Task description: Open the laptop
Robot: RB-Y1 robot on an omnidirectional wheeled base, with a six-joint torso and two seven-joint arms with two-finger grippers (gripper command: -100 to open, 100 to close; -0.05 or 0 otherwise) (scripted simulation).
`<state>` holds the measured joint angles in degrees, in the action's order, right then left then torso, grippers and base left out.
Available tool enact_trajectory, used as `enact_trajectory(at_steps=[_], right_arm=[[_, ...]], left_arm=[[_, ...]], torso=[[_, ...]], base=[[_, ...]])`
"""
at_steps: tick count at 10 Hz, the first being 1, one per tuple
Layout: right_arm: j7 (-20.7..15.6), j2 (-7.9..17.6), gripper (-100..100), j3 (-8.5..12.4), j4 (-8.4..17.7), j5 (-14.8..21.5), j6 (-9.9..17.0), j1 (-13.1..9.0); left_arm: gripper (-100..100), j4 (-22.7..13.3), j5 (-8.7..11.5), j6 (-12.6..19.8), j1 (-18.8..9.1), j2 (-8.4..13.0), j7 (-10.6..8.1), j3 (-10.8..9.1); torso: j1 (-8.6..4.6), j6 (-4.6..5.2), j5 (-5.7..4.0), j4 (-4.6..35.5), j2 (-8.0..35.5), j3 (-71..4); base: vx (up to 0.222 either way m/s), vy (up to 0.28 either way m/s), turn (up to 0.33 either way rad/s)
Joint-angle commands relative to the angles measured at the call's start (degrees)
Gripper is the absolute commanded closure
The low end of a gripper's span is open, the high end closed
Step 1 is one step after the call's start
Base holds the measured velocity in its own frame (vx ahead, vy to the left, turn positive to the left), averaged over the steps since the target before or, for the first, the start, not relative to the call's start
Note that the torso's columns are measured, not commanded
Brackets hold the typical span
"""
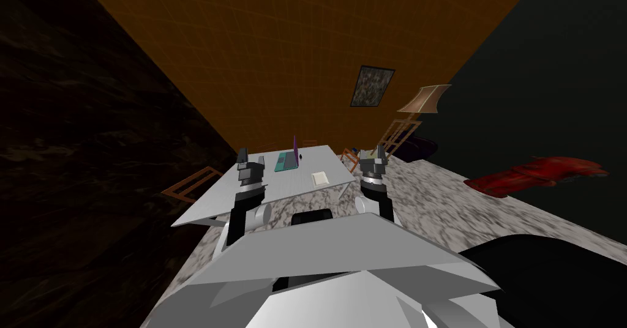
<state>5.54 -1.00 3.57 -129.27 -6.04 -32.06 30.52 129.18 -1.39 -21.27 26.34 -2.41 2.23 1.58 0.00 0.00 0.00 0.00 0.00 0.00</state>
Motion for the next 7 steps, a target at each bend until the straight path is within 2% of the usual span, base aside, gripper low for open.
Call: enact_trajectory(at_steps=[1,7], right_arm=[[0.0,0.0,0,0.0,0.0,0.0,0.0,0.0],[0.0,0.0,0,0.0,-0.02,0.0,-0.01,0.0]], left_arm=[[0,0.0,0.0,0.0,0.0,0.0,0.0,0.0],[0,0.01,0.0,-0.01,0.0,0.0,0.0,0.0]], torso=[[0.0,0.0,0.0,2.35,2.32,-4.67],[0.0,0.0,0.0,26.91,26.93,-53.81]], base=[[0.0,0.0,0.0],[0.0,0.0,0.0]])
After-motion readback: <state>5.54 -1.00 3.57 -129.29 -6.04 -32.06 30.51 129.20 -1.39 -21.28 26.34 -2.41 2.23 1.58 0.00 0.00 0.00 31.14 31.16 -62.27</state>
